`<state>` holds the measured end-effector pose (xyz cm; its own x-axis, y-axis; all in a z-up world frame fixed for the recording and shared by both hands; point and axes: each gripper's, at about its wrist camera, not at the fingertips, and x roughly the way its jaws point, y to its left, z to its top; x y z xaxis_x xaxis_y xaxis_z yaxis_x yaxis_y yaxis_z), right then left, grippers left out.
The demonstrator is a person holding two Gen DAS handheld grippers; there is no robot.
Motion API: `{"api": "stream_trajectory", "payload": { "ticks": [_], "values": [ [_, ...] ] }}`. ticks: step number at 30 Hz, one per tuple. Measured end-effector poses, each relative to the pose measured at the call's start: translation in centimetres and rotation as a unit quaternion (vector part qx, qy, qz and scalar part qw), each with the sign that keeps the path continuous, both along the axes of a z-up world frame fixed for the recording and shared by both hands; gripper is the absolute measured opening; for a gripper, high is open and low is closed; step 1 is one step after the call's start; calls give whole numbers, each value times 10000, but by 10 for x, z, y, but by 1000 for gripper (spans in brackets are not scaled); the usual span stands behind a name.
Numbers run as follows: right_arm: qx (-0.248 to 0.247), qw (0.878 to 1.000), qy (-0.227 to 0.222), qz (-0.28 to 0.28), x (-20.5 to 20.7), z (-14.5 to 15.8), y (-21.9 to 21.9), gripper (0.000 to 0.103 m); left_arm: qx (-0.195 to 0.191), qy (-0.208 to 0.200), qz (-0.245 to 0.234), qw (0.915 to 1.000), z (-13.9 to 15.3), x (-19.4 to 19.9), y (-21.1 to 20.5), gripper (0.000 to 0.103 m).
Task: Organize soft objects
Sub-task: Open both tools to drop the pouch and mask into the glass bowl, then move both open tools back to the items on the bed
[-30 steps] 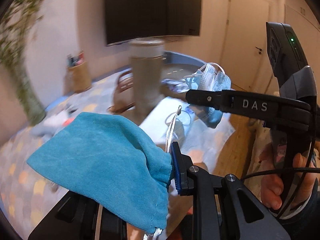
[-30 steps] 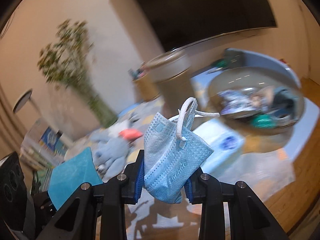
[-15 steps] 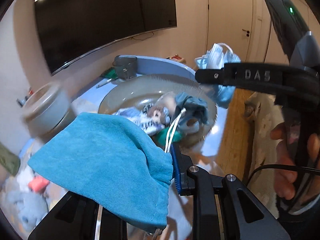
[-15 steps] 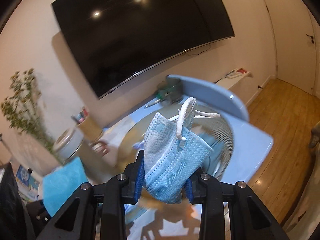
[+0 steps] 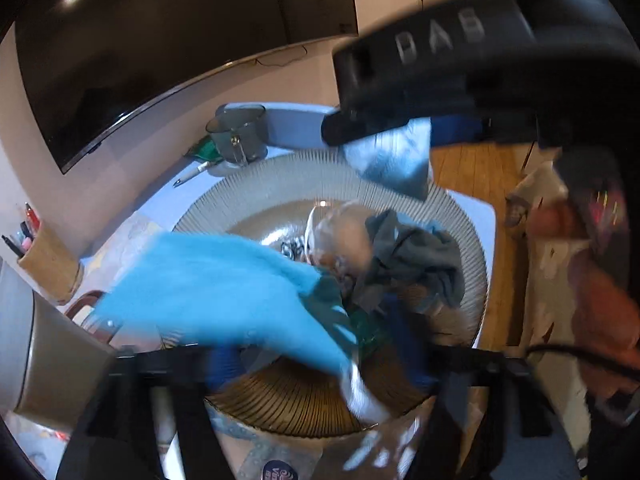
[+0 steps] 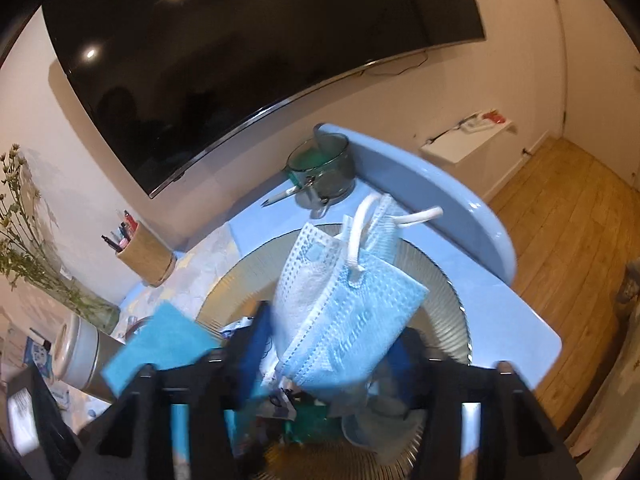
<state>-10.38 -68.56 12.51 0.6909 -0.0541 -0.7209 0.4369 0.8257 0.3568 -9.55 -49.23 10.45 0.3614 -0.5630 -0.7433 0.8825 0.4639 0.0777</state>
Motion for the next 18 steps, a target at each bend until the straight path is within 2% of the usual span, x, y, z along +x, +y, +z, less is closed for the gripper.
{"api": "stream_trajectory", "payload": {
  "ticks": [3, 5, 7, 10, 14, 18],
  "values": [
    [-92, 10000, 35, -4, -5, 2, 2, 61, -56, 346, -147, 9993, -1, -2, 8, 75],
    [-72, 10000, 11, -11, -12, 0, 4, 61, -166, 730, -217, 9970, 1, -1, 15, 75],
    [-97, 9999, -14, 101, -13, 0, 8, 61, -181, 906, -123, 9956, 2, 3, 18, 75],
    [-350, 9993, 84, 134, -11, 6, 18, 61, -212, 1106, 18, 9936, 8, 5, 26, 75],
    [-375, 9989, -97, 271, -20, 18, 30, 61, -275, 1206, -22, 9923, 14, 0, 40, 75],
    [-373, 9985, -95, 383, -37, 20, 44, 61, -292, 1301, -69, 9910, 15, -4, 54, 75]
  ]
}}
